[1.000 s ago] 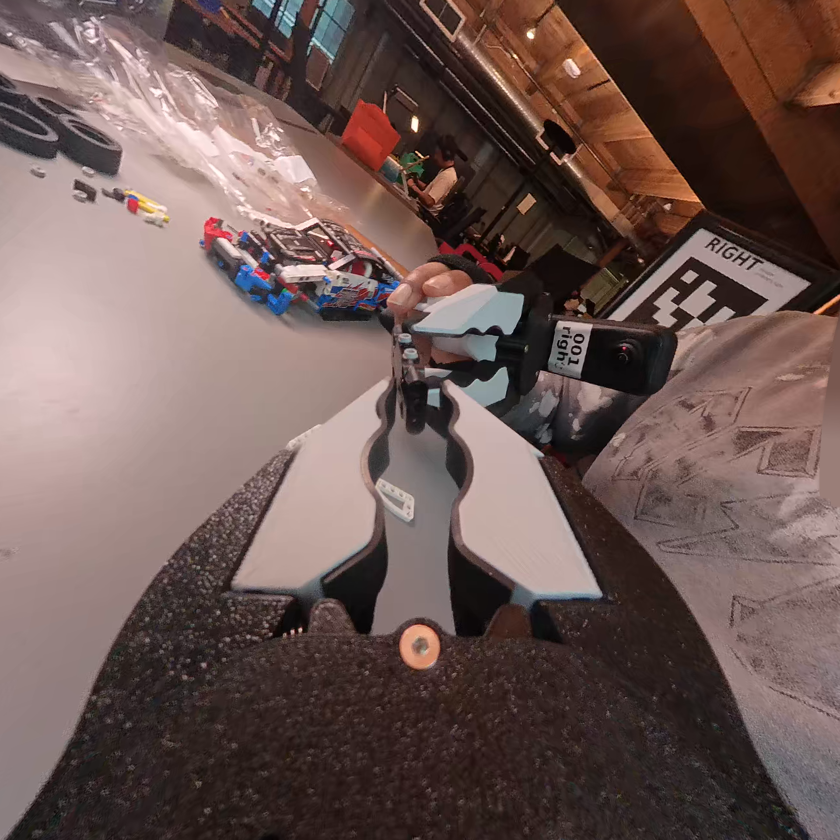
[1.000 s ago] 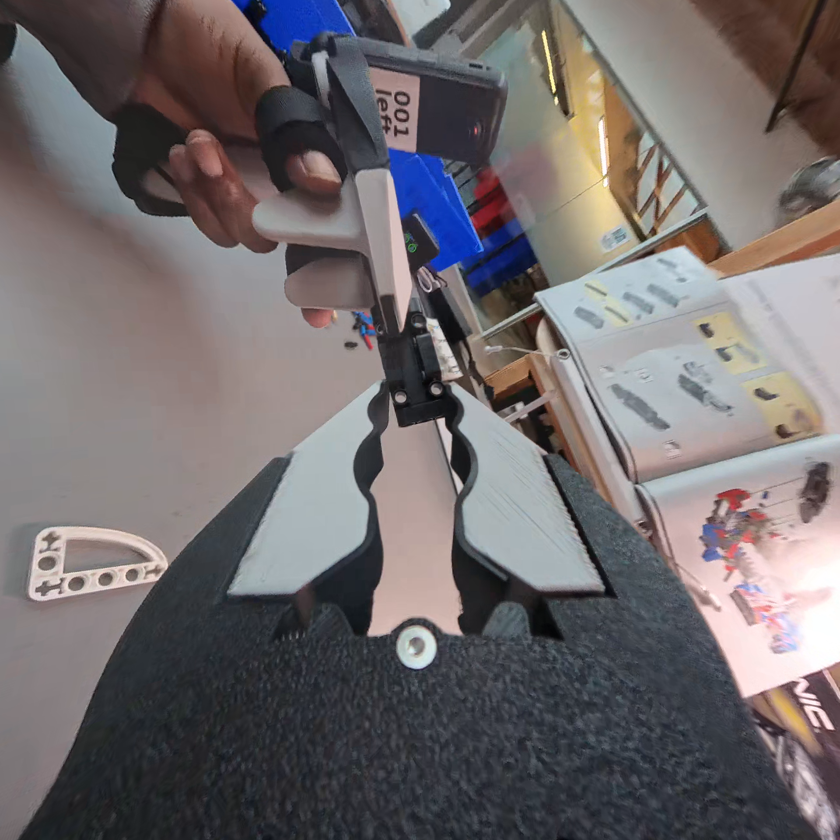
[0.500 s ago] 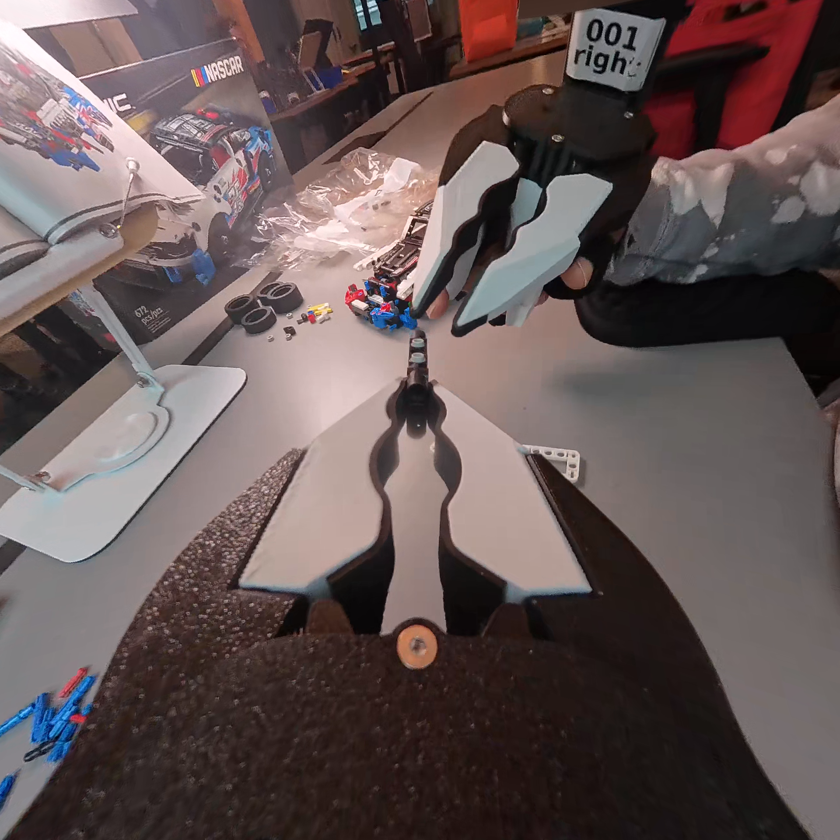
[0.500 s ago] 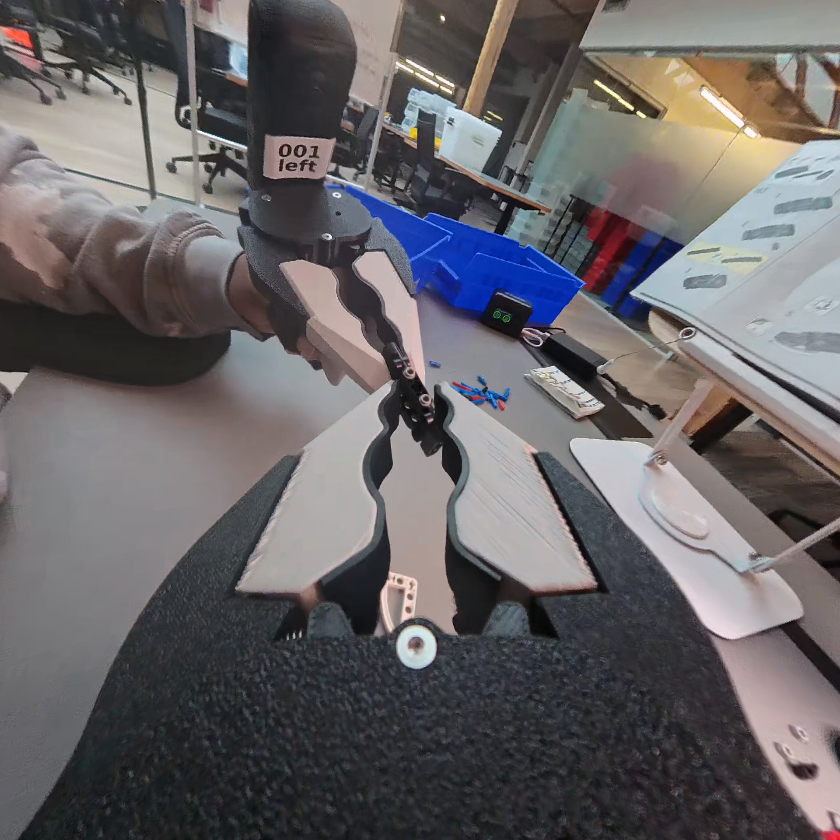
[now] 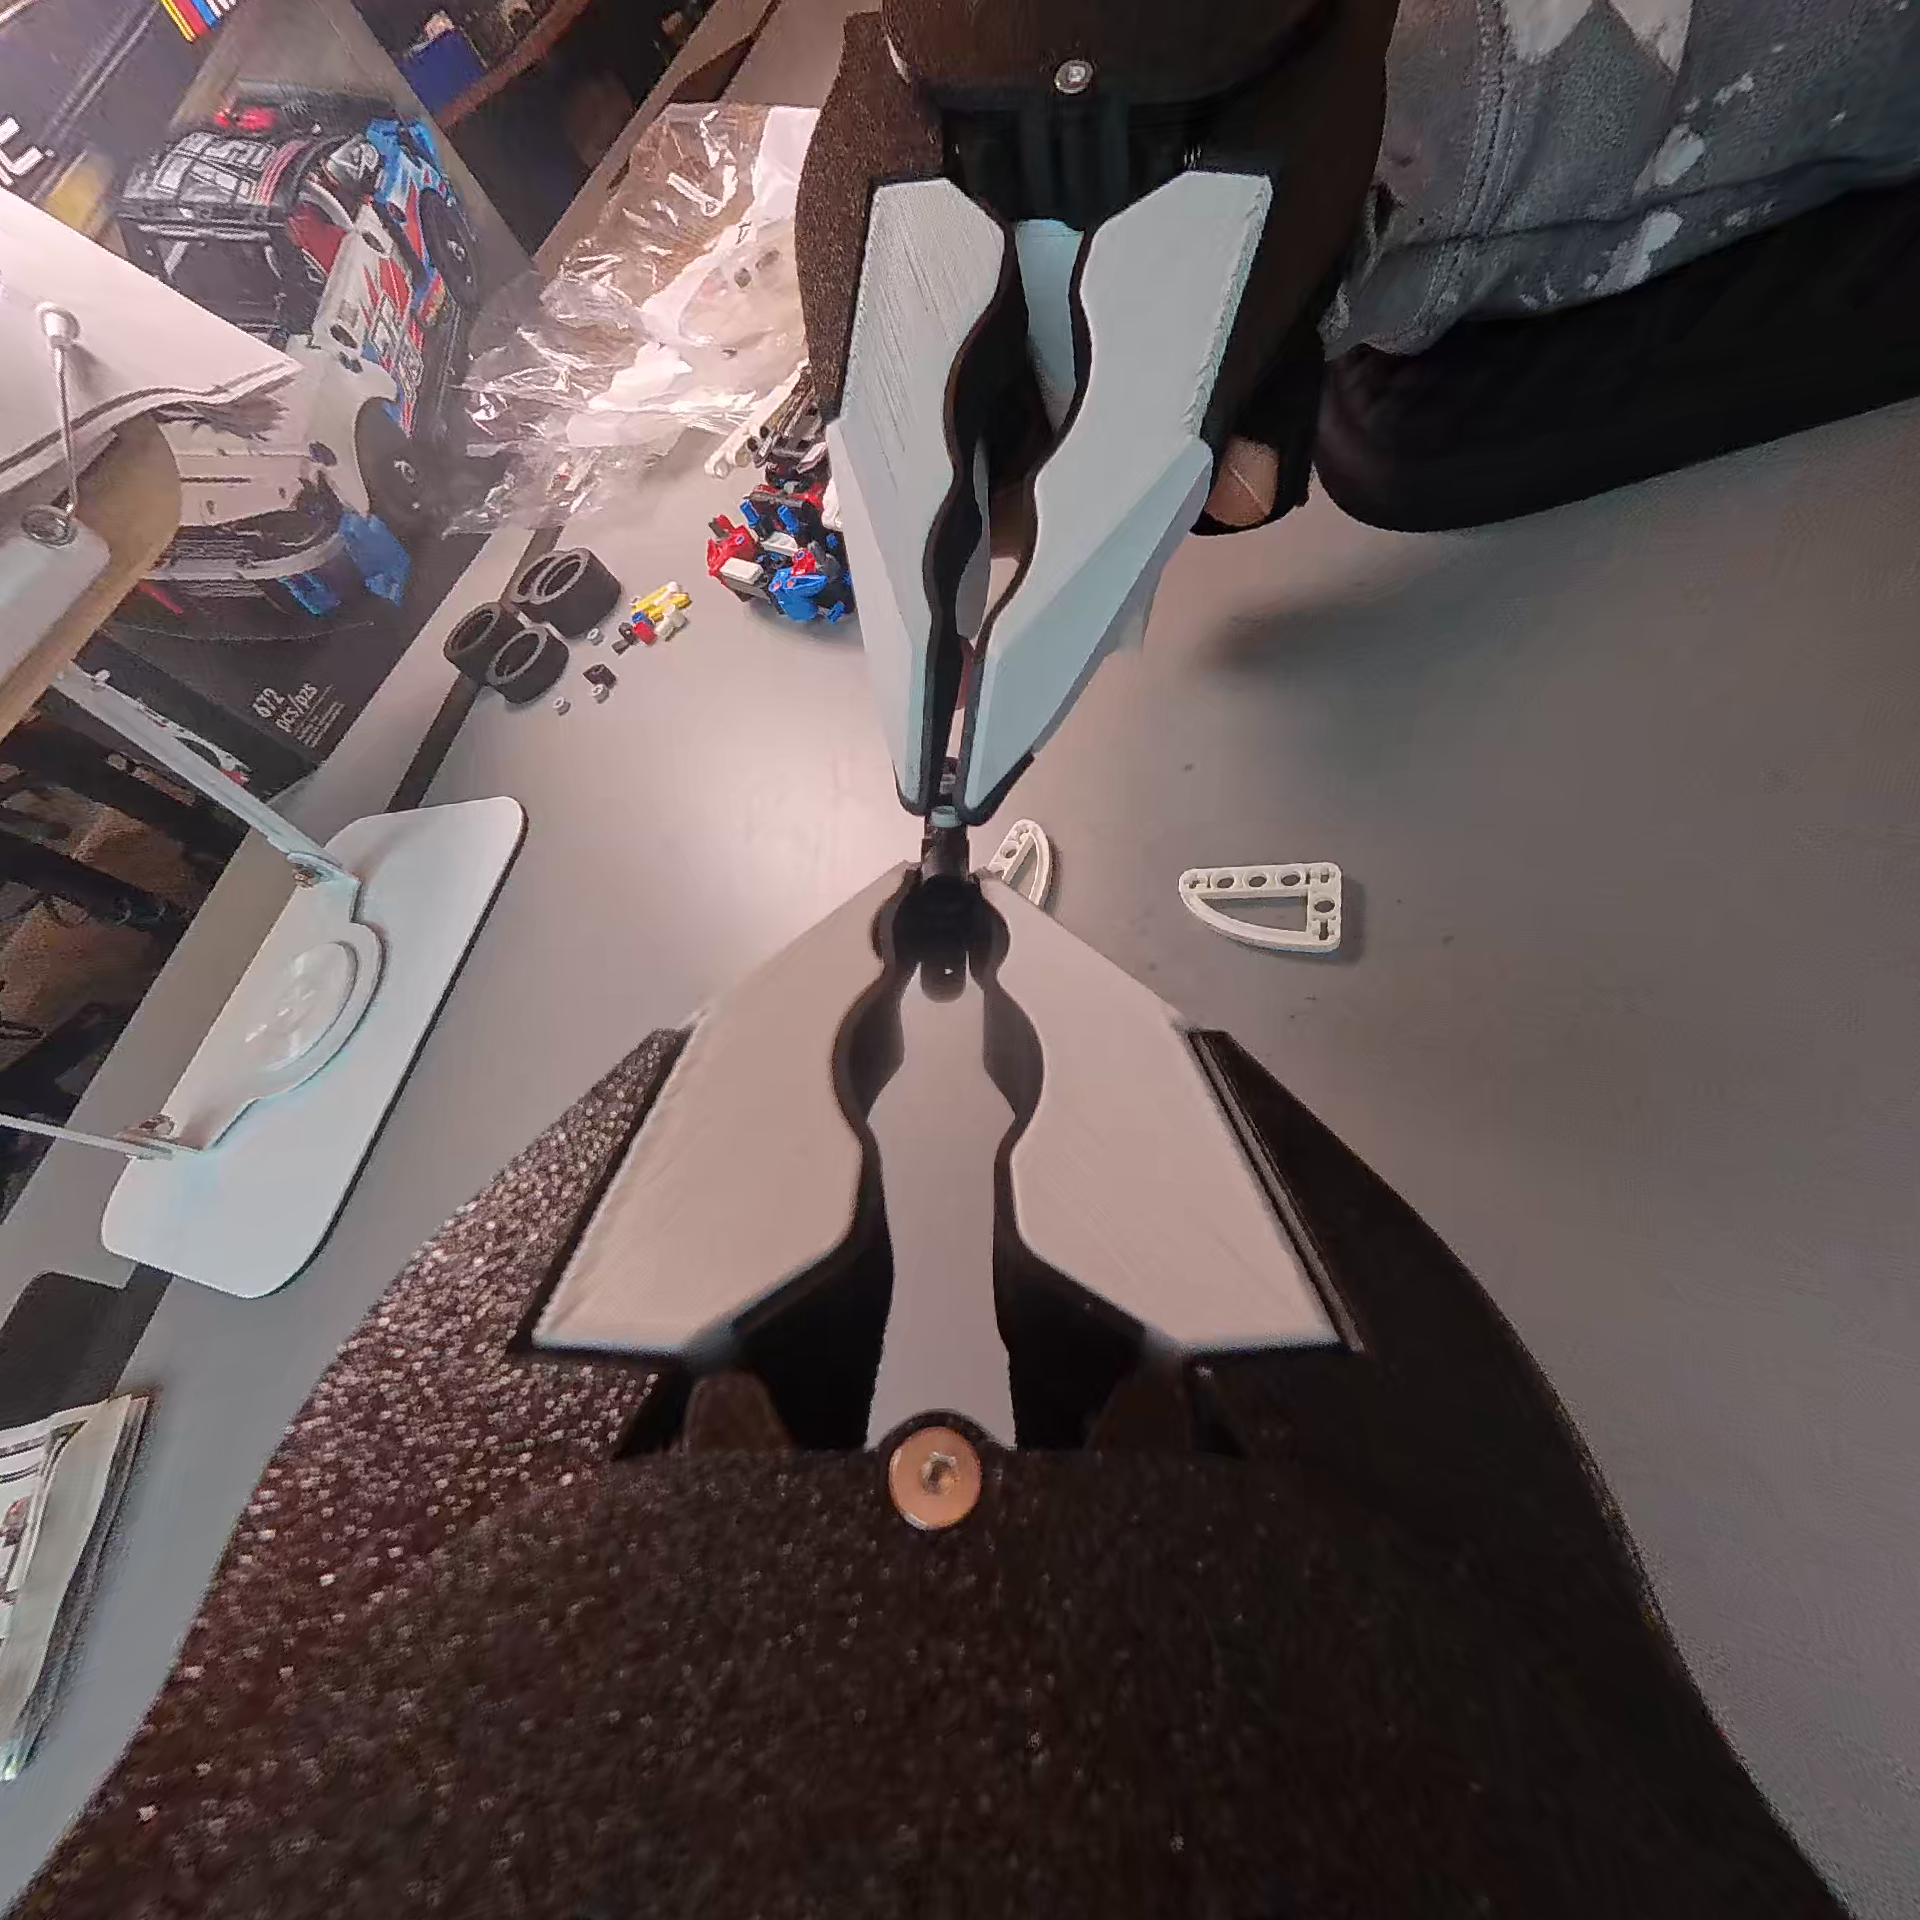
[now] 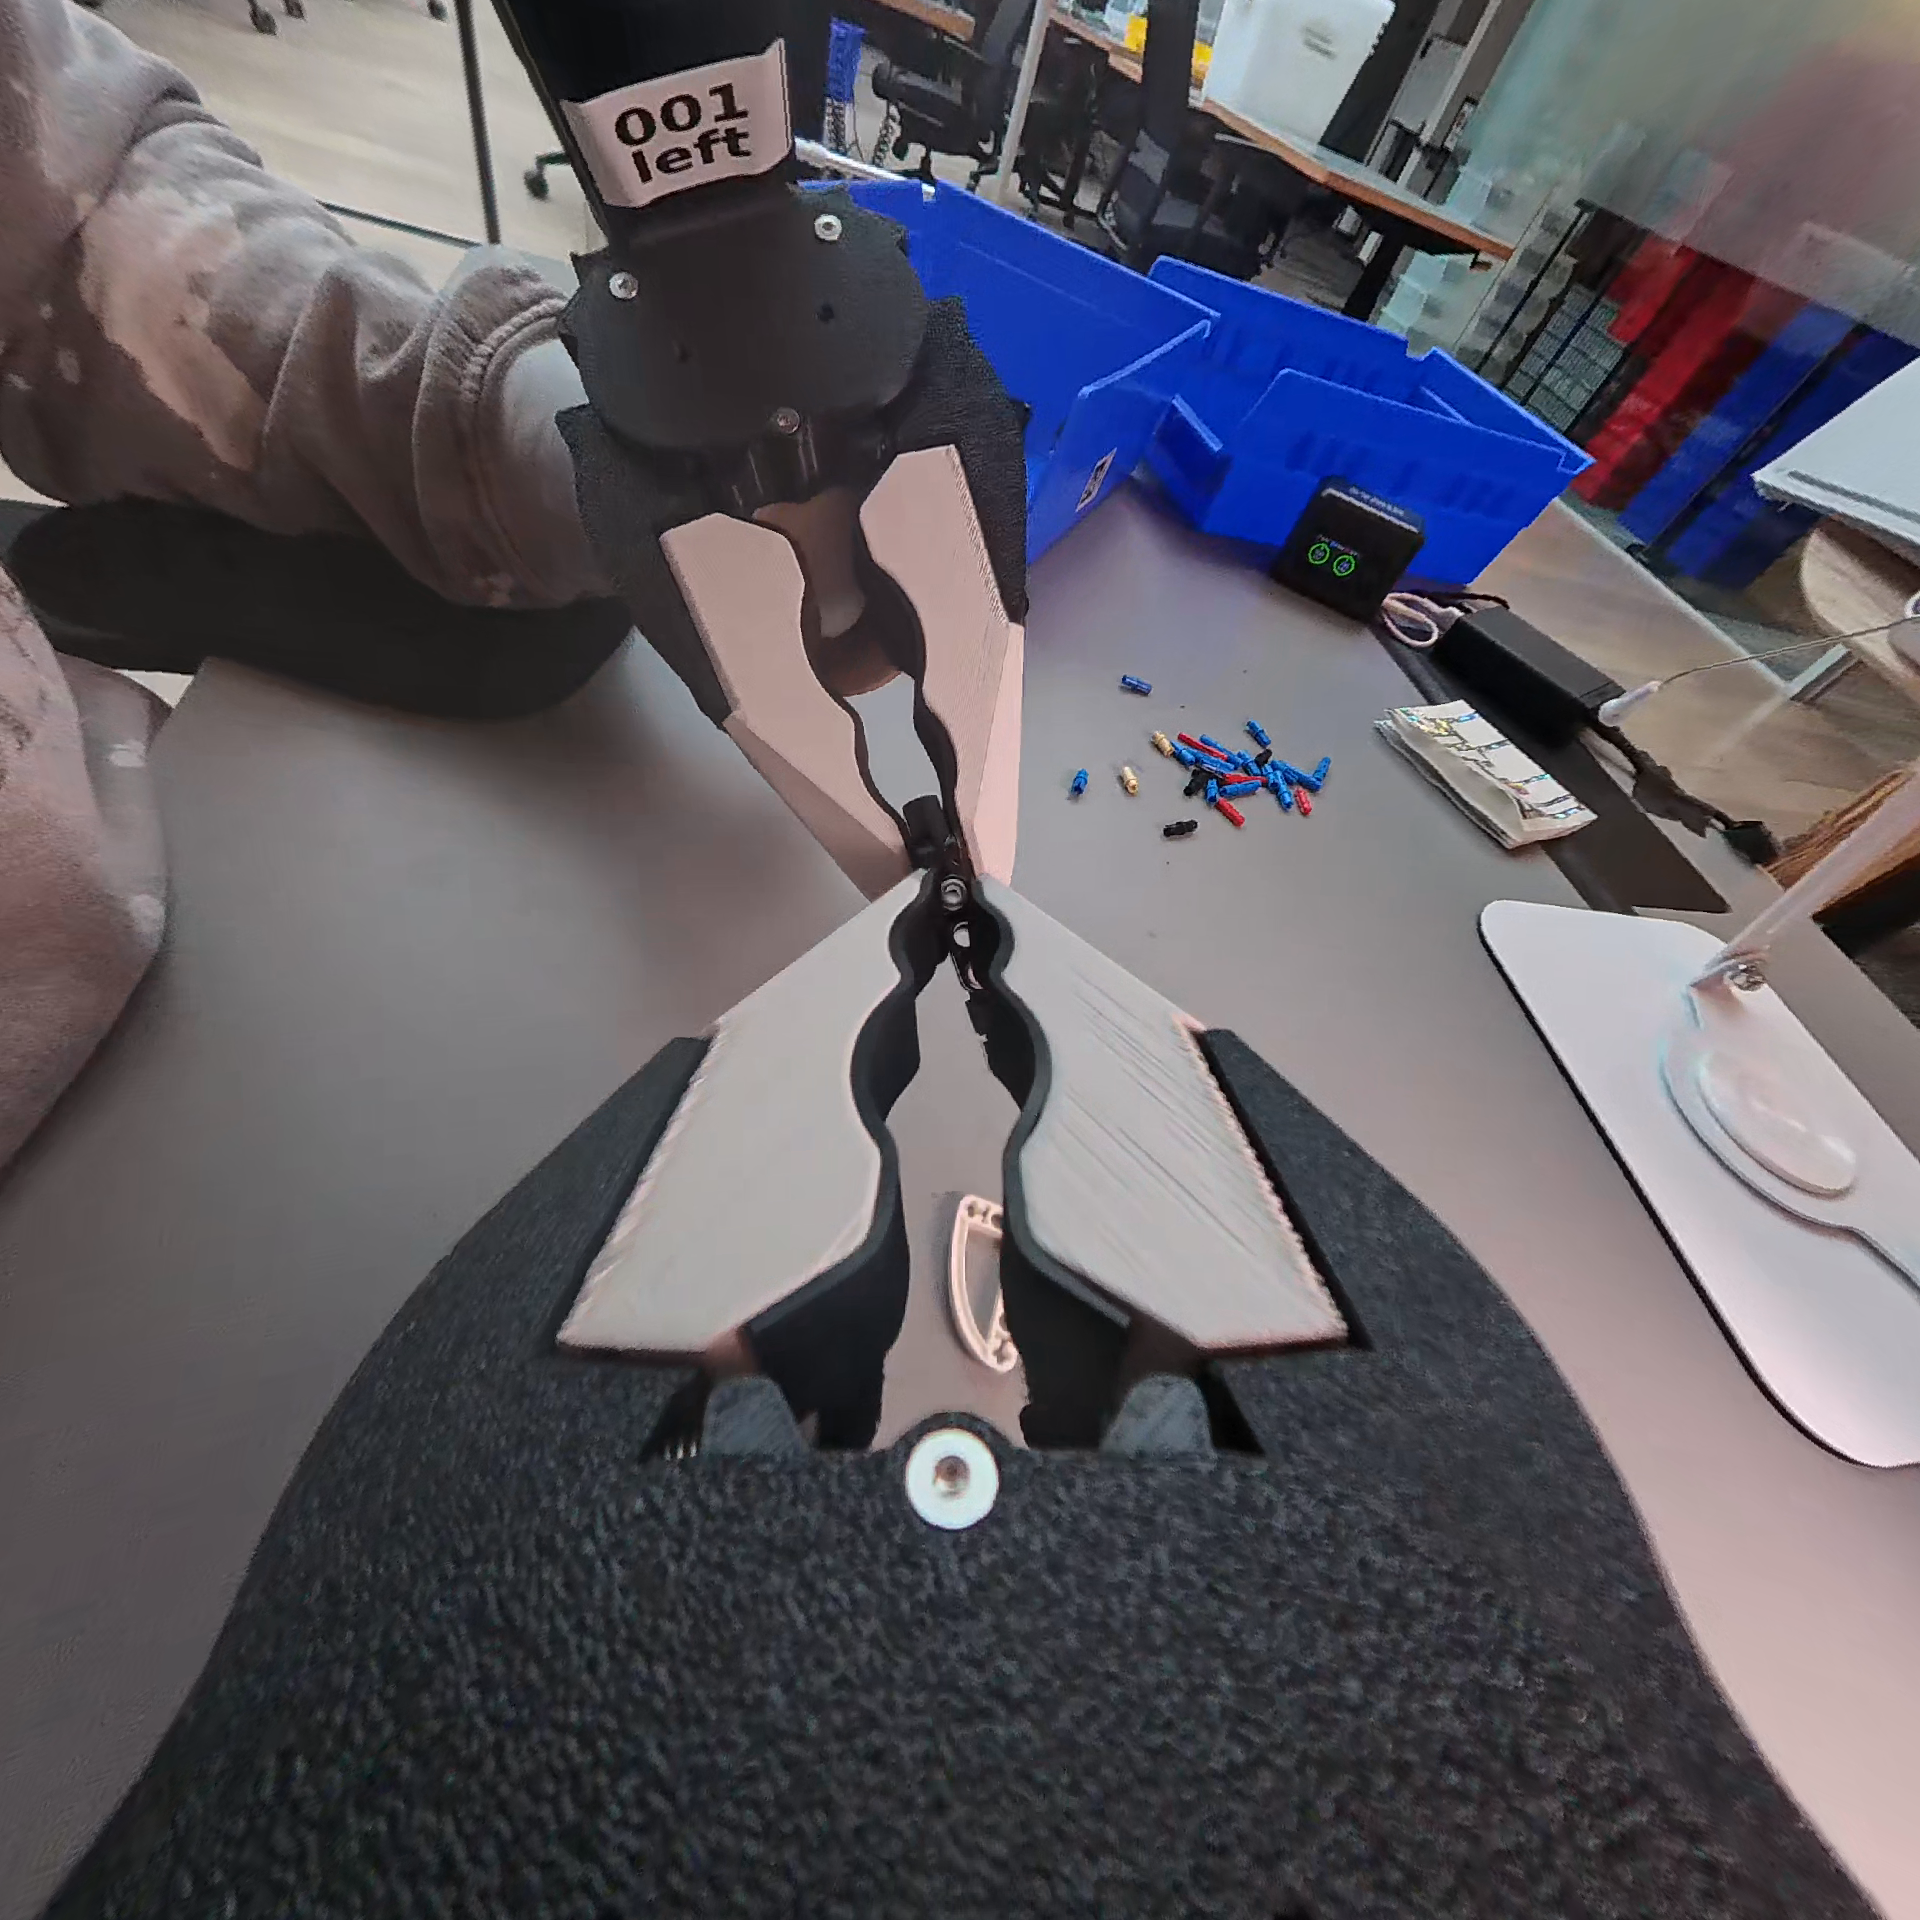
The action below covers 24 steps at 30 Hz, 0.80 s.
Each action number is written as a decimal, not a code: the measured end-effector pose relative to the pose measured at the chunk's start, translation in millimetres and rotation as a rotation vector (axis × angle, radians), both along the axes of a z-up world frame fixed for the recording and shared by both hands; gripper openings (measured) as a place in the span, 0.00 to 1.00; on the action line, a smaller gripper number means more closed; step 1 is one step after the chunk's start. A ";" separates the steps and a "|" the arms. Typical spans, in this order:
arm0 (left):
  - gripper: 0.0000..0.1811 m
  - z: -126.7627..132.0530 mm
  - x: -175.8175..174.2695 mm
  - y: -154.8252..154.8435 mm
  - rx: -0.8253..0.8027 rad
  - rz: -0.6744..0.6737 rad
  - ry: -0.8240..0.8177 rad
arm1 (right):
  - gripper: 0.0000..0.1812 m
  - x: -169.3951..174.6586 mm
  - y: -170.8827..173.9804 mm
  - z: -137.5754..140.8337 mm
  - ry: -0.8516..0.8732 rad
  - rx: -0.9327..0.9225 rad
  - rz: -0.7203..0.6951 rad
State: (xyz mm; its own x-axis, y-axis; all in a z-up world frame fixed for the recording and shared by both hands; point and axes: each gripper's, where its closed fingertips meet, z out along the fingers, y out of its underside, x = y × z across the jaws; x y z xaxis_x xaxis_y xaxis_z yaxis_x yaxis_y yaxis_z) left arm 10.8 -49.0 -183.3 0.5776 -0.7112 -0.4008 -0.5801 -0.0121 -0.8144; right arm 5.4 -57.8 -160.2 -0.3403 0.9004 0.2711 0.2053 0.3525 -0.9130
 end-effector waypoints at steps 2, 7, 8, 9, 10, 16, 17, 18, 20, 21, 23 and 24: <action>0.03 -2.6 -0.4 -0.4 -0.004 -0.002 0.023 | 0.02 0.1 -0.2 -2.9 -0.018 0.019 0.001; 0.03 -11.6 -0.8 -1.8 -0.034 0.003 0.076 | 0.01 0.7 -0.9 -13.9 -0.088 0.076 -0.001; 0.03 -12.2 -0.7 -1.9 -0.038 0.004 0.078 | 0.01 1.3 -1.3 -15.5 -0.100 0.084 0.003; 0.03 -11.9 -0.7 -1.8 -0.038 0.006 0.076 | 0.01 1.4 -0.9 -15.2 -0.093 0.094 0.001; 0.03 -11.5 -0.6 -2.0 -0.045 0.005 0.070 | 0.00 1.8 -1.0 -14.3 -0.087 0.085 0.002; 0.03 -12.7 -15.3 4.6 -0.079 0.072 0.083 | 0.00 -2.0 -10.2 -10.5 -0.038 -0.024 0.028; 0.03 -13.9 -15.3 3.6 -0.086 0.073 0.072 | 0.00 -1.8 -5.9 -3.7 -0.019 -0.053 0.016; 0.03 -14.2 -15.3 3.2 -0.095 0.075 0.053 | 0.00 -0.7 -0.8 -0.6 -0.025 -0.084 0.007; 0.03 -11.9 -15.4 3.7 -0.114 0.072 -0.004 | 0.00 1.0 11.4 -3.8 -0.041 -0.099 -0.030; 0.03 -11.0 -14.1 3.0 -0.138 0.061 -0.044 | 0.00 1.6 15.8 -7.8 -0.047 -0.098 -0.048; 0.03 -7.3 -10.0 0.7 -0.189 0.034 -0.150 | 0.05 1.7 17.0 -12.9 -0.049 -0.117 -0.056; 0.03 -4.4 -7.6 -0.8 -0.212 0.018 -0.204 | 0.06 1.2 16.1 -13.7 -0.046 -0.131 -0.054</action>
